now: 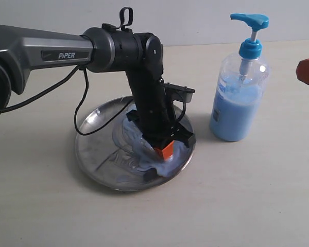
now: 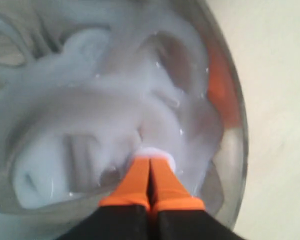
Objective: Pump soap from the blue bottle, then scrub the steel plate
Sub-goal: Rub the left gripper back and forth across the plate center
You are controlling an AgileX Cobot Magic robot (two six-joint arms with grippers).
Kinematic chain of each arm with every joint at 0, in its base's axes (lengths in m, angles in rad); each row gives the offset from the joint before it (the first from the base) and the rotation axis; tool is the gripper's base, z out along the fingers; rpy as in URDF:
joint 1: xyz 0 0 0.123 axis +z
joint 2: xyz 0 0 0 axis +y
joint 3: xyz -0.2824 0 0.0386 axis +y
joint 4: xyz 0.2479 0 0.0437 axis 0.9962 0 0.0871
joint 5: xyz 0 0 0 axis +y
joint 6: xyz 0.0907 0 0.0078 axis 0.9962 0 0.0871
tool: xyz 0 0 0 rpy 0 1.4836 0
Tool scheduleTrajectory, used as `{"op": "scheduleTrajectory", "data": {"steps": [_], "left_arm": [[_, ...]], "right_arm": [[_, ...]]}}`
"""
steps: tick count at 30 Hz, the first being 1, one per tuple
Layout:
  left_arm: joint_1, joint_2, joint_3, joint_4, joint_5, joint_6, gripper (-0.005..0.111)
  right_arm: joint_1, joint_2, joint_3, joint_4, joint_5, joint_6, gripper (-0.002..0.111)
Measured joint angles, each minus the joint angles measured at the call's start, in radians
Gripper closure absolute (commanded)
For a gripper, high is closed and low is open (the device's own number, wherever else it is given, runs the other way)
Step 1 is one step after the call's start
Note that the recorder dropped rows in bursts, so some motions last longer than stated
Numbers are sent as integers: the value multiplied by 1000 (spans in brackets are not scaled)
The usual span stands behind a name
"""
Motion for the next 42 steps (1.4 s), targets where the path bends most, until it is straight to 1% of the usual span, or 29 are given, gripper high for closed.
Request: {"op": "scheduleTrajectory", "data": {"steps": [6, 15, 25, 30, 34, 37, 42], "left_arm": [[0, 0, 0, -5, -93, 2, 107], [-1, -4, -2, 119, -121, -39, 107], [-1, -6, -6, 264, -11, -71, 107], [-1, -6, -6, 300, 55, -76, 107], [-1, -6, -6, 298, 64, -79, 107], [-1, -6, -6, 263, 69, -79, 107], [3, -6, -6, 119, 72, -36, 107]], "right_arm": [[0, 0, 0, 0, 0, 0, 108], [0, 0, 0, 0, 0, 0, 108], [0, 0, 0, 0, 0, 0, 108], [0, 0, 0, 0, 0, 0, 108], [0, 0, 0, 0, 0, 0, 108], [0, 0, 0, 0, 0, 0, 108], [0, 0, 0, 0, 0, 0, 108]]}}
